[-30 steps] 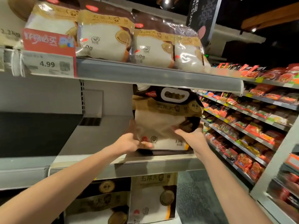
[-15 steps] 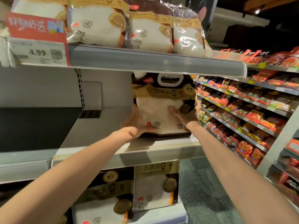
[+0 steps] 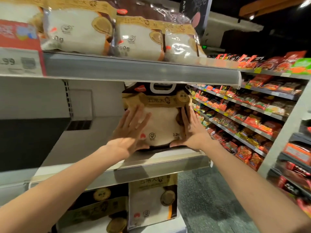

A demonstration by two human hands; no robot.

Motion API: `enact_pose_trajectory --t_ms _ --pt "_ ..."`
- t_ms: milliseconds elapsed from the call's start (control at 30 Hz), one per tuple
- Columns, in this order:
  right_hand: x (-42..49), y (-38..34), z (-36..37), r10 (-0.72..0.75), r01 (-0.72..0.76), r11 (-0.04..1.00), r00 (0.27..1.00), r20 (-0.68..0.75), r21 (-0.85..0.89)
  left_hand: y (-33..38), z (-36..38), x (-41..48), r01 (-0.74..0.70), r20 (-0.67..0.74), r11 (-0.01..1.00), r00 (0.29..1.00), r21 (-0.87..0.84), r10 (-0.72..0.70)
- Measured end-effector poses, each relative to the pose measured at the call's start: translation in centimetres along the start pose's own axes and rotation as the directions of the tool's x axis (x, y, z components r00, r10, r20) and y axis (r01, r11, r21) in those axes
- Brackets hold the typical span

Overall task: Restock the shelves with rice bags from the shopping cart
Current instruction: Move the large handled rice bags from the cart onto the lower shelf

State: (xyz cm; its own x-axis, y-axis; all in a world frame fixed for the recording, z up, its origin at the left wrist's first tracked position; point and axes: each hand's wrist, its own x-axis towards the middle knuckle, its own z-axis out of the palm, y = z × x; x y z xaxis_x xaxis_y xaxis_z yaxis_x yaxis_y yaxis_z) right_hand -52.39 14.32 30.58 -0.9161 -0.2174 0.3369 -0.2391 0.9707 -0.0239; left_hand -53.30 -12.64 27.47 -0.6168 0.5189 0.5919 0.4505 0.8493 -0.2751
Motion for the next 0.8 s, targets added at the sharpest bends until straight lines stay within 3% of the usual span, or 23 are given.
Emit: enact_pose_trajectory --t_ms 100,267,567,800 --pt "1.5 1.0 0.3 0.061 -0.059 0.998 0.997 0.043 -0.036 -0.2 0.0 -0.1 -0.034 -0.025 0.999 0.999 0.03 0.035" --pt "1.6 2.2 1.1 0.039 -0.038 0.997 0.999 0.008 -0.073 -0.6 0.2 0.0 -0.105 -0.085 0.993 0.99 0.049 0.109" --pt "0.6 1.9 0.3 0.135 -0.12 0.968 0.989 0.055 -0.222 -1.7 -0.4 1.8 -0.11 0.115 0.991 0.986 -0.081 0.119" --pt "-1.3 -0.3 -1.1 -0.016 -0.001 0.987 0.995 -0.1 -0.162 1.4 -1.5 0.8 -0.088 0.162 0.994 0.982 -0.063 0.098"
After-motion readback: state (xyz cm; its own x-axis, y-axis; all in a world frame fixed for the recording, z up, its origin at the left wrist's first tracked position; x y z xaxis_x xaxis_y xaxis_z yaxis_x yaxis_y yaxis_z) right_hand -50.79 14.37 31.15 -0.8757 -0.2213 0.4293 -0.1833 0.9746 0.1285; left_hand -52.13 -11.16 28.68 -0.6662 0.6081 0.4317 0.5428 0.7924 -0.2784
